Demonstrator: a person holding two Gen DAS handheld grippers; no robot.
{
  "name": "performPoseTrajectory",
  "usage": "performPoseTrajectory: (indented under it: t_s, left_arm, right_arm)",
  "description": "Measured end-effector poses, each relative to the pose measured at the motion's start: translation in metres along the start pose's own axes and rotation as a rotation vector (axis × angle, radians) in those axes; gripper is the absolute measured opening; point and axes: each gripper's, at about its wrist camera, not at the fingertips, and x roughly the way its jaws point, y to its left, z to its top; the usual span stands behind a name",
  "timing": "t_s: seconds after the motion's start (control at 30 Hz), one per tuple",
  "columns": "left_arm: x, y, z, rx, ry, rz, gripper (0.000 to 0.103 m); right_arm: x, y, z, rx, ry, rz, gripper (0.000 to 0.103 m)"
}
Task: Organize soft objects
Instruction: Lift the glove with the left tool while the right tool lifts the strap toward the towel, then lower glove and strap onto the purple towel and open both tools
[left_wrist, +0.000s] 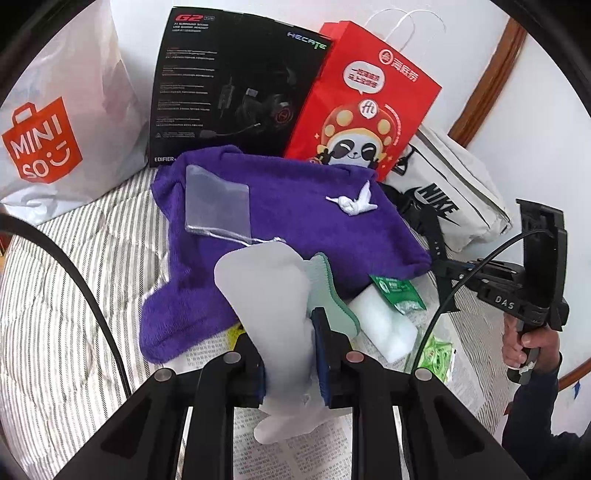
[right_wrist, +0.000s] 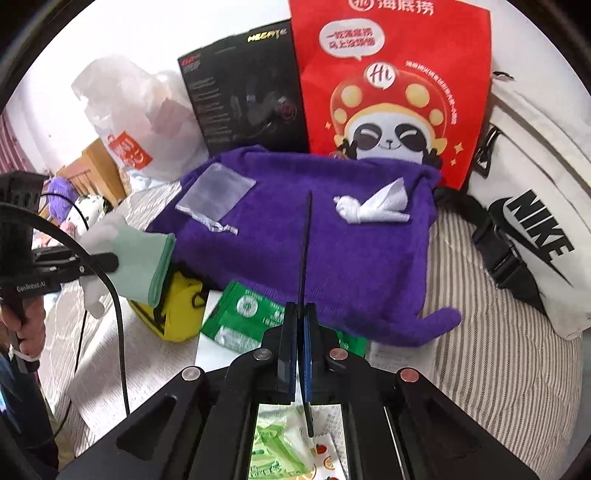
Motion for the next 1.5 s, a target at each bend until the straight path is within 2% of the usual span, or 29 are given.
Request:
performPoseTrajectory:
  t_s: [0.4,0.63,0.8,1.07,1.5]
  left_arm:
    - [0.004,0.005,0.049,0.027,-0.027,0.026,0.02]
    - [0.026,0.011,0.074,0.039,-0.011,0.049,0.02]
    - [0.044,0.018,0.086,0.062,0.007,0.069,0.02]
    - [0.074,0.031,0.091,0.075,0.061,0.082,0.02]
    - [0.105,0.027,0.082,0.088,0.121,0.095,0.022]
  right_arm:
    - [0.005,-0.012,0.042,0.017,-0.041,-0.034,0.003]
    - [0.034,-0.026,0.059,0.023,-0.003,-0.08,0.003]
    - [0.059,-0.035,0.062,0.014,0.058,-0.117,0.003]
    - [0.087,-0.042,0.055,0.021,0.115,-0.154,0.003]
    - [0.103,-0.044,0.051,0.02,0.139,-0.125,0.006]
